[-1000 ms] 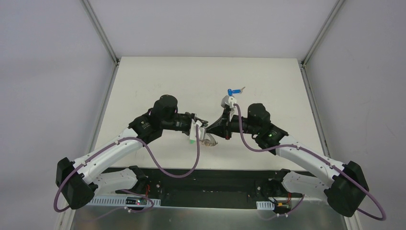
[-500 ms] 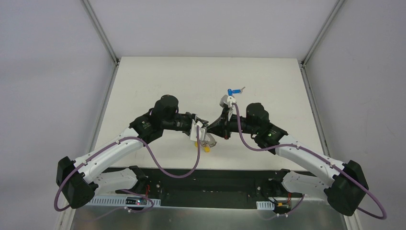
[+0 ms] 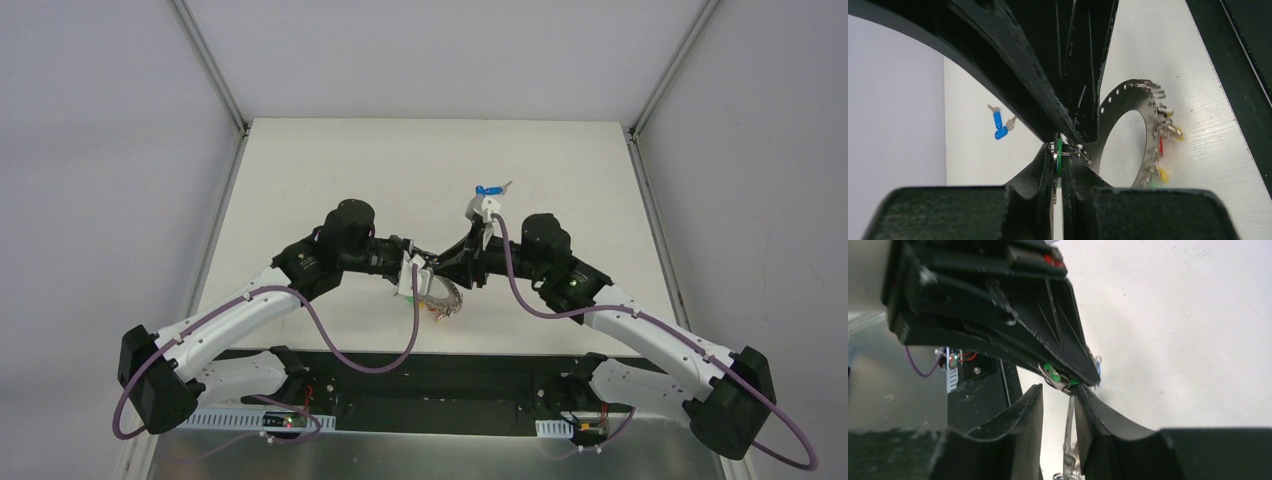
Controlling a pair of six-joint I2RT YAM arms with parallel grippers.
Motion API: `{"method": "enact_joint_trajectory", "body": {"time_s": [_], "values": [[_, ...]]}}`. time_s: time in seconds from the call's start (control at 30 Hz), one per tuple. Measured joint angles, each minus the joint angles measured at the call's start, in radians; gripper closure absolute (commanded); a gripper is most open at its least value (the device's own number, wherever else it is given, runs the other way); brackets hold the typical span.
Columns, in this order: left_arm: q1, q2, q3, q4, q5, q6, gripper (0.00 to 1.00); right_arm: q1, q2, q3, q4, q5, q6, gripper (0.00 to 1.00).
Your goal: Remove the keys from the keyring
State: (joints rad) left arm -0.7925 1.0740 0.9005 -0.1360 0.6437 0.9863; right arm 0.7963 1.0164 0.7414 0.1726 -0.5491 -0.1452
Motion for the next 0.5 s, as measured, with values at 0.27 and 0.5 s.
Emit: {"method": "enact_joint_trajectory", "body": {"time_s": [0.27,0.5], "values": [[-0.001,0.028,0.000,-0.034,-0.061,-0.047,1.00,0.000,-0.078,0.016,-0.009,0.107,-0.003,0.58],[-0.034,0.083,0.119,-0.180,-0.239,-0.193,1.00,0.000,-0.199,-0.041,-0.036,0.177,-0.014,0.58]]}}
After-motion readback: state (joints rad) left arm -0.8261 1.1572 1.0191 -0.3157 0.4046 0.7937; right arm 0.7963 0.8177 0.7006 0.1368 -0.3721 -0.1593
